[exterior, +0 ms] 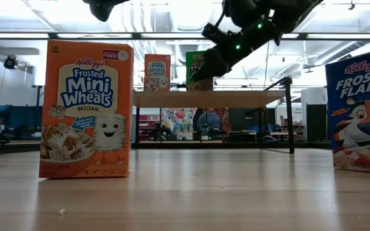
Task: Stack cereal on shelf
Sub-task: Put the right green cereal box aligned with the other green cereal box on the shelf
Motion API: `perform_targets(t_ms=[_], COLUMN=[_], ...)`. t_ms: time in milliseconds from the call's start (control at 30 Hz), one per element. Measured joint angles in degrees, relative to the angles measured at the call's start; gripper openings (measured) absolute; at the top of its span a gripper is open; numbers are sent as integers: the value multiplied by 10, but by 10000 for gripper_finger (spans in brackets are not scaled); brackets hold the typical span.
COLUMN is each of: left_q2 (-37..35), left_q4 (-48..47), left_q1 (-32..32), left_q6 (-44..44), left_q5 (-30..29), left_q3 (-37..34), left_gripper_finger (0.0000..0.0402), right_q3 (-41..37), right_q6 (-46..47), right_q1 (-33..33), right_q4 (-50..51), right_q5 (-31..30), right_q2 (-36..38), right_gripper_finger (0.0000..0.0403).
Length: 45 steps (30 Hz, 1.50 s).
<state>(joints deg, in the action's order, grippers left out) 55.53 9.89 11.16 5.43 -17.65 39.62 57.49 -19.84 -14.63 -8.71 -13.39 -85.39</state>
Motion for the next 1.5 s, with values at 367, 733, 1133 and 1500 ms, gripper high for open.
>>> perform_targets(t_ms=[367, 733, 1133, 1500], left_q2=[0, 0, 0, 46], left_q4=[0, 2, -2, 8], left_q1=[0, 0, 0, 0], left_q6=[-2, -6, -16, -57], left_q5=[0, 0, 0, 2], left_q3=[0, 0, 0, 0], left_gripper_finger=[0, 0, 0, 0], right_q3=[1, 1, 1, 2], right_q6=[-57, -72, -44, 13], right_q1=[0, -24, 5, 53], right_q4=[-2, -13, 3, 67], right_q5=[-33, -32, 9, 18], right_q2=[-13, -13, -9, 50], right_gripper_finger=[9, 9, 9, 9])
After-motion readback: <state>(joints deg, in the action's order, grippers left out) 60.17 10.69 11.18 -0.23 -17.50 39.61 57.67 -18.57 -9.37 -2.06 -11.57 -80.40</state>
